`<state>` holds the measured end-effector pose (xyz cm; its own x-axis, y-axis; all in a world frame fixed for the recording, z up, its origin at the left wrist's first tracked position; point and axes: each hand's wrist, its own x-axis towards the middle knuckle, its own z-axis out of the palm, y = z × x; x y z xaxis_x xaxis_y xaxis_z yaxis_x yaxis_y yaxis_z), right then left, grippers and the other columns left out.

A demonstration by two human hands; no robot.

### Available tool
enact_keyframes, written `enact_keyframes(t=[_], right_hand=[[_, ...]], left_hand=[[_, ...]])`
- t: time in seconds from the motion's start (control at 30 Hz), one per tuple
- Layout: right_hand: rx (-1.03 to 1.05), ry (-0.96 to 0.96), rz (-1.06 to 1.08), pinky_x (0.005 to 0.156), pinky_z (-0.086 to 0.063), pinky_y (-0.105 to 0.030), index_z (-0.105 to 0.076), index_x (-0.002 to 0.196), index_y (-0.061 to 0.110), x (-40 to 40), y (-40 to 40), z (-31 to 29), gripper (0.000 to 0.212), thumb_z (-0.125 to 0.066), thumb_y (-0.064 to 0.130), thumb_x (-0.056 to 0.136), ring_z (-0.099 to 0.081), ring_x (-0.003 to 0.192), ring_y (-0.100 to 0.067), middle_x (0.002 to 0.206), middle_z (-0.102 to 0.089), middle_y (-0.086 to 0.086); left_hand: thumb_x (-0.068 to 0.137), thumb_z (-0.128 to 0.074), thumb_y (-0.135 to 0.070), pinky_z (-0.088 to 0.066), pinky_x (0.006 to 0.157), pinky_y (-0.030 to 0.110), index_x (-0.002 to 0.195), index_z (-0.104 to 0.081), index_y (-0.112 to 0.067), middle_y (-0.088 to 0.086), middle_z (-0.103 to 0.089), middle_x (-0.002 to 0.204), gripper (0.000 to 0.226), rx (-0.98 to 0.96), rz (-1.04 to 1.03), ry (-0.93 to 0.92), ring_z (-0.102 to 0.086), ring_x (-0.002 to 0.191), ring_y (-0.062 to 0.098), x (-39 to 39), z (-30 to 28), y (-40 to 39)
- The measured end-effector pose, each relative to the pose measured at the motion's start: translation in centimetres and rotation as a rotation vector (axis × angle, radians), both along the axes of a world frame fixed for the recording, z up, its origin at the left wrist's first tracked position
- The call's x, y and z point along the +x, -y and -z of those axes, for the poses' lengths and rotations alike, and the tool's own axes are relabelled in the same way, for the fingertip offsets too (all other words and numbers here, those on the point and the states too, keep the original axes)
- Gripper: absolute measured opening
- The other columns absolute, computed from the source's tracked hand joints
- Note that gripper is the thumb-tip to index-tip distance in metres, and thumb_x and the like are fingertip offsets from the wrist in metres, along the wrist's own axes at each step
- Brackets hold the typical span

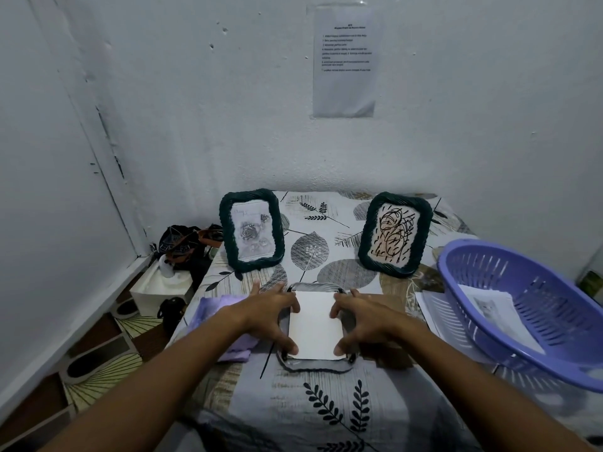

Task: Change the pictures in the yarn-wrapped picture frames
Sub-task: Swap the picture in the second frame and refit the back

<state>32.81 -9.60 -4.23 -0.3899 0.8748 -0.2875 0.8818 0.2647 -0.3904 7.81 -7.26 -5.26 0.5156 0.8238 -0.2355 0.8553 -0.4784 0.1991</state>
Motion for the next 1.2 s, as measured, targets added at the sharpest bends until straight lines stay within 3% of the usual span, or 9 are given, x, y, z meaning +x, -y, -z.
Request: enact_keyframes(t=[0.1, 0.2, 0.33, 0.43, 0.83, 1.07, 1.2], right_hand=[[-0.005, 0.003, -0.004, 0.103, -0.039, -0.044, -0.048, 0.115, 0.039, 0.1, -0.2, 0.2, 0.071, -0.078, 0.061, 0.055, -0.033, 0.132, -0.023, 0.146, -0.037, 0.003], [0.012, 0.022, -0.028, 0.103, -0.039, -0.045, -0.047, 0.116, 0.04, 0.2, -0.2, 0.3, 0.071, -0.076, 0.064, 0.056, -0.031, 0.134, -0.021, 0.143, -0.038, 0.008], [0.032, 0.014, -0.046, 0.107, -0.037, -0.045, -0.043, 0.133, 0.036, 0.2, -0.4, 0.2, 0.084, -0.079, 0.058, 0.061, -0.032, 0.135, -0.02, 0.148, -0.034, 0.008], [0.037, 0.03, -0.045, 0.113, -0.028, -0.049, -0.039, 0.142, 0.031, 0.1, -0.5, 0.1, 0.091, -0.079, 0.055, 0.064, -0.02, 0.143, -0.023, 0.157, -0.022, 0.006], [0.02, 0.036, -0.037, 0.117, -0.015, -0.053, -0.037, 0.142, 0.037, 0.3, -0.8, 1.0, 0.093, -0.078, 0.059, 0.061, -0.001, 0.148, -0.023, 0.161, -0.01, 0.007], [0.036, 0.033, -0.043, 0.117, -0.019, -0.05, -0.038, 0.139, 0.038, 0.3, -0.9, 1.0, 0.092, -0.078, 0.06, 0.059, -0.007, 0.147, -0.022, 0.16, -0.014, 0.009], [0.021, 0.008, -0.02, 0.109, -0.033, -0.046, -0.041, 0.134, 0.039, 0.3, -1.0, 0.8, 0.09, -0.08, 0.06, 0.056, -0.028, 0.138, -0.021, 0.154, -0.027, 0.008]], left_hand=[[0.061, -0.071, -0.072, 0.007, 0.114, 0.058, 0.134, -0.041, -0.03, 0.002, -0.032, 0.151, 0.089, 0.002, 0.002, -0.004, -0.018, 0.145, 0.023, 0.0, 0.2, -0.2], [0.063, -0.07, -0.073, 0.007, 0.115, 0.06, 0.144, -0.034, -0.026, 0.004, -0.024, 0.157, 0.1, 0.004, 0.003, -0.035, -0.011, 0.147, 0.022, 0.1, 0.2, -0.1], [0.064, -0.069, -0.072, 0.008, 0.115, 0.06, 0.146, -0.032, -0.025, 0.003, -0.02, 0.159, 0.101, -0.015, 0.003, -0.041, -0.006, 0.148, 0.022, 0.1, 0.0, -0.1], [0.064, -0.069, -0.071, 0.009, 0.115, 0.06, 0.146, -0.032, -0.026, 0.003, -0.017, 0.16, 0.101, -0.024, 0.002, -0.038, -0.003, 0.149, 0.022, 0.1, 0.0, -0.2], [0.066, -0.071, -0.069, 0.005, 0.115, 0.055, 0.145, -0.033, -0.023, 0.002, -0.02, 0.159, 0.099, -0.021, 0.024, -0.061, -0.008, 0.147, 0.021, 0.2, -0.6, 0.0], [0.066, -0.072, -0.068, 0.003, 0.115, 0.056, 0.144, -0.034, -0.023, 0.003, -0.021, 0.159, 0.098, -0.025, 0.03, -0.071, -0.009, 0.147, 0.023, 0.4, -0.8, 0.0], [0.065, -0.072, -0.068, 0.002, 0.115, 0.055, 0.143, -0.035, -0.024, 0.004, -0.026, 0.157, 0.098, -0.029, 0.027, -0.07, -0.012, 0.146, 0.024, 0.5, -0.9, 0.1]])
